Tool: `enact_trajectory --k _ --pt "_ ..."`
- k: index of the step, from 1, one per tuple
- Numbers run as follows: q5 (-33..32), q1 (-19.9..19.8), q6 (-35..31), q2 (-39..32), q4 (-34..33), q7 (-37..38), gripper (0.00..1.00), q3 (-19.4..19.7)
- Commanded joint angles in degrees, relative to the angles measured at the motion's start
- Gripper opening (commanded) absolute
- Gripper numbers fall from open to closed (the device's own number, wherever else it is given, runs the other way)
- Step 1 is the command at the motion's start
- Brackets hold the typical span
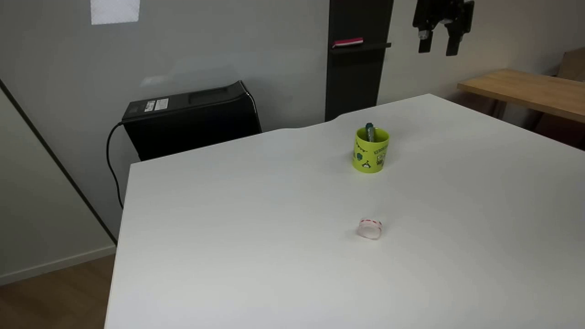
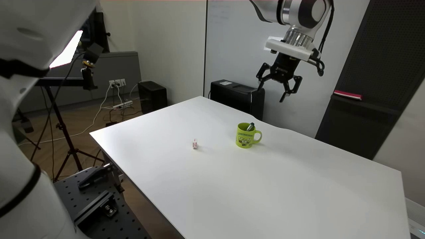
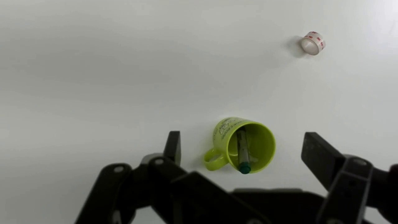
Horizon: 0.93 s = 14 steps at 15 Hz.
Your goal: Take the green marker out of the yellow mug
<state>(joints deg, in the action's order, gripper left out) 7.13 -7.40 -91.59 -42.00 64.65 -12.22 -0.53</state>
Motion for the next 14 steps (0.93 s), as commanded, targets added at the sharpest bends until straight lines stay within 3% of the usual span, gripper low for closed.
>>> enact_trajectory --k 1,7,8,14 --pt "0.2 0.7 3.3 -5.4 -9.5 -0.4 1.00 -1.4" --pt "-1.4 3.4 2.9 -8.1 -11.5 1.5 1.00 -1.4" --pt "-0.6 2.6 1.5 -5.3 -7.2 -0.1 1.00 -1.8" --pt "-0.6 3.2 1.2 -6.1 -7.5 -0.1 1.00 -1.4"
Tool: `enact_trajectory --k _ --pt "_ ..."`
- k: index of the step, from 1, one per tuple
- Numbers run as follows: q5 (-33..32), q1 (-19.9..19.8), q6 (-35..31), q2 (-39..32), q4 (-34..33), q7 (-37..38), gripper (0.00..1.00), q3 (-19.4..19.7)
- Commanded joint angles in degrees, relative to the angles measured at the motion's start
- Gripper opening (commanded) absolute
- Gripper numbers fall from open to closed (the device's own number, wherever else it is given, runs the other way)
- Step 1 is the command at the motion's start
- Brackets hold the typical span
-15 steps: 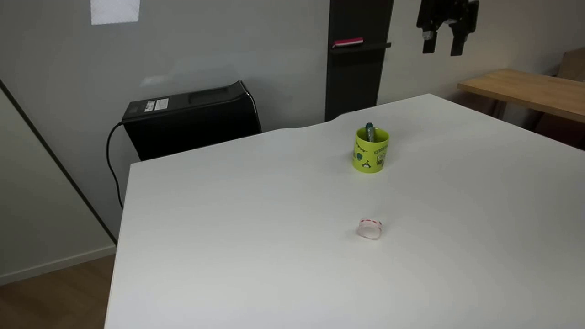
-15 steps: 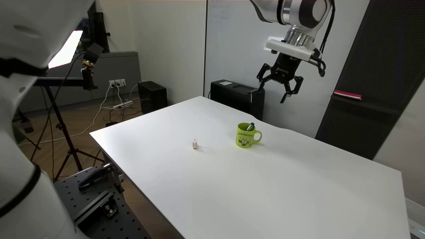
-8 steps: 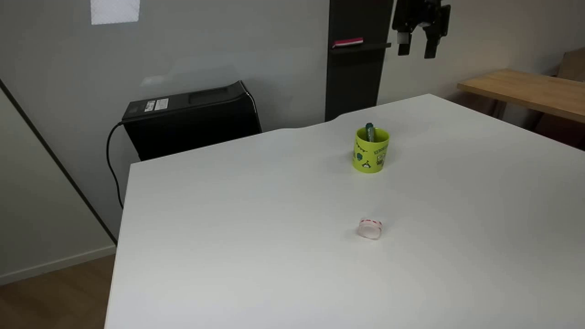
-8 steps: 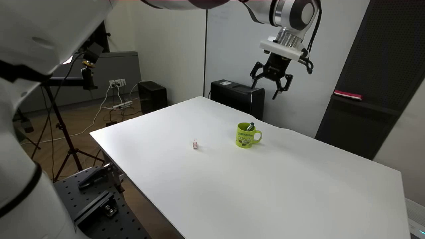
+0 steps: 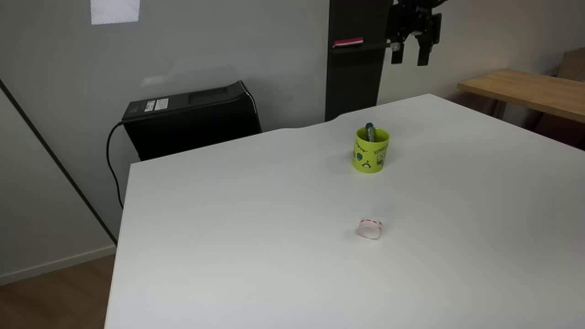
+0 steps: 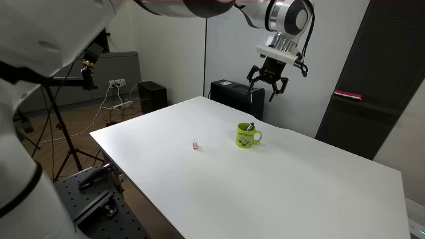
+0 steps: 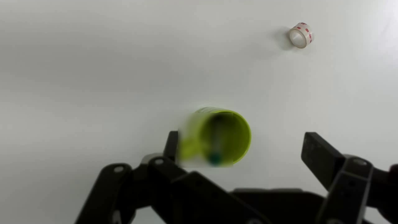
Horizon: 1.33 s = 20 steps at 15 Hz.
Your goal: Take the green marker out of the yellow mug
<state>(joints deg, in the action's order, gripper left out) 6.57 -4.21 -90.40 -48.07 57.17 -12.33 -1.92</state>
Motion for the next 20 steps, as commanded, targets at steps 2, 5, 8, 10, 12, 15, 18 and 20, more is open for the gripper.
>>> enact_trajectory --k 2,5,8,10,12,15,18,20 --pt "0.0 0.0 0.0 0.0 -0.1 0.0 1.00 0.0" --pt "0.0 0.0 0.0 0.0 -0.1 0.0 1.00 0.0" --pt "-0.2 -0.2 0.8 -2.5 -2.4 -0.4 1.00 -0.6" --pt "0.1 -0.3 0.1 -3.8 -3.1 -0.1 1.00 -0.6" --pt "0.3 -0.4 -0.4 -5.5 -4.1 0.4 1.00 -0.6" --pt "0.3 -0.4 0.1 -8.2 -6.2 1.2 1.00 -0.6" --pt "0.5 -0.1 0.6 -11.0 -8.6 2.0 1.00 -0.7" --pt "0.6 0.1 1.1 -13.0 -10.6 2.4 1.00 -0.9"
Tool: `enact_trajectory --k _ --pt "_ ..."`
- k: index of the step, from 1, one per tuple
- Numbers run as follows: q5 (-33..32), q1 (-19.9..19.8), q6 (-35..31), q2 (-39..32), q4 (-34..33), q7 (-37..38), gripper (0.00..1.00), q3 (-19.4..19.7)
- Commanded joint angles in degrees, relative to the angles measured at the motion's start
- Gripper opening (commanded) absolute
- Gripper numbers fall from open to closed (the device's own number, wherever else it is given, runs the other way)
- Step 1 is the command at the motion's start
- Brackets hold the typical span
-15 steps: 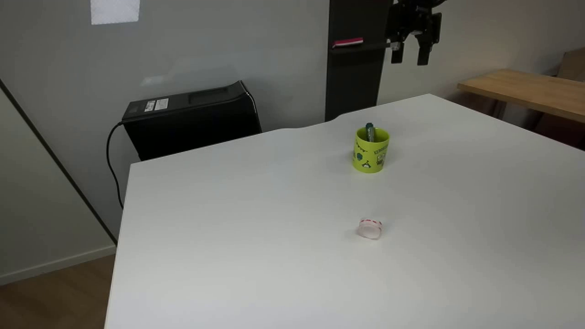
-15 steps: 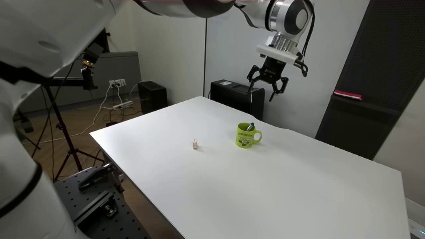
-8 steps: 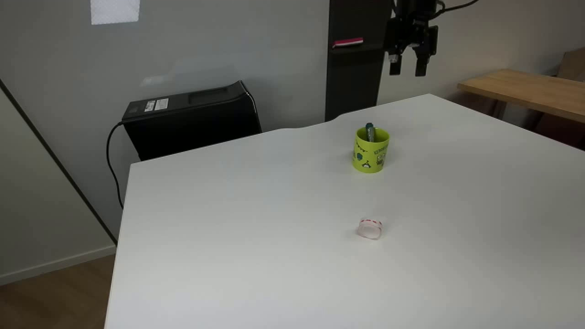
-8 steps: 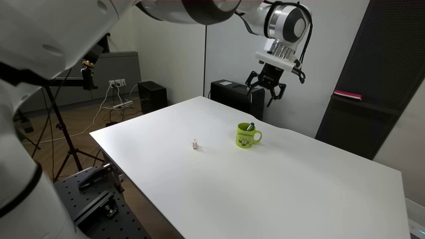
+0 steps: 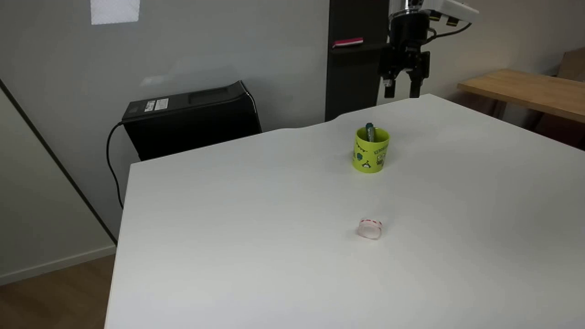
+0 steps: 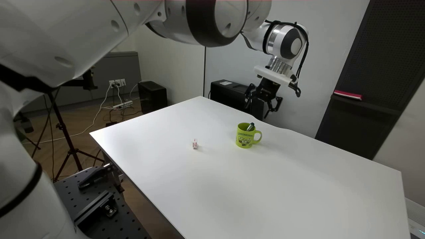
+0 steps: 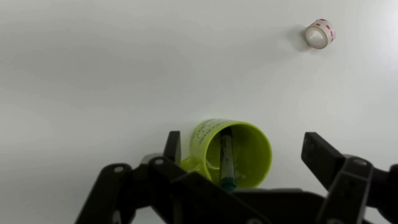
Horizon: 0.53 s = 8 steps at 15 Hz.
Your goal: Take the green marker out of the yellow mug
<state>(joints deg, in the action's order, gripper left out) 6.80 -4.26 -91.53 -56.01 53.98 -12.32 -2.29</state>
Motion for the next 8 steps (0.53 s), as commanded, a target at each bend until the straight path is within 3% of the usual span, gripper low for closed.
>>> enact_trajectory --k 1,8 --pt "0.3 0.2 2.7 -6.2 -8.6 2.6 1.00 -0.6" --pt "-0.8 0.6 5.1 -12.4 -16.8 4.0 1.00 -0.1"
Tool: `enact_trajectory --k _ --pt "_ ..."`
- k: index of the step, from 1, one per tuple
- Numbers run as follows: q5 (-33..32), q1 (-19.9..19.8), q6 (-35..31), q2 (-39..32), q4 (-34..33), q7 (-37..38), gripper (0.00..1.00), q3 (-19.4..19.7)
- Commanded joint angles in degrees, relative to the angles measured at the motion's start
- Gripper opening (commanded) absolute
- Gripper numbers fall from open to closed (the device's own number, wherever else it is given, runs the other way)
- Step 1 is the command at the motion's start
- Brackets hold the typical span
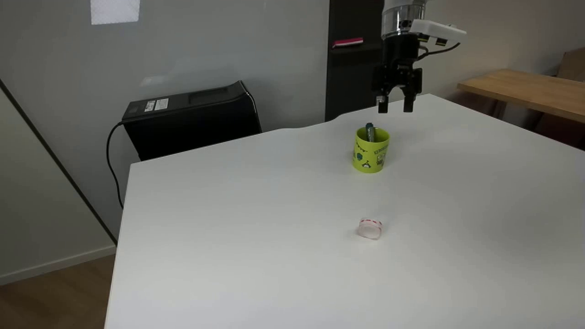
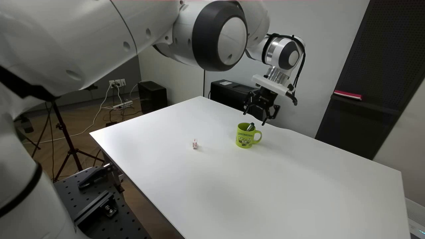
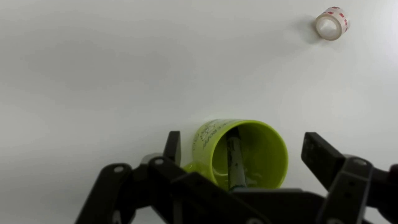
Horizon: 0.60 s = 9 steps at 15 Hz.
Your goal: Take the green marker out of the yellow mug
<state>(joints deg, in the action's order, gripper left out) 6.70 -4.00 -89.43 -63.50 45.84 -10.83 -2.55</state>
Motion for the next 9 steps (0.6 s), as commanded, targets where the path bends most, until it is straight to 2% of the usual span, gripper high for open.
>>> enact_trajectory --k 1,9 --pt "-0.9 0.5 3.3 -5.5 -9.9 2.8 1.00 0.3" --pt "-2.3 1.1 4.7 -10.4 -16.2 4.7 1.00 0.7"
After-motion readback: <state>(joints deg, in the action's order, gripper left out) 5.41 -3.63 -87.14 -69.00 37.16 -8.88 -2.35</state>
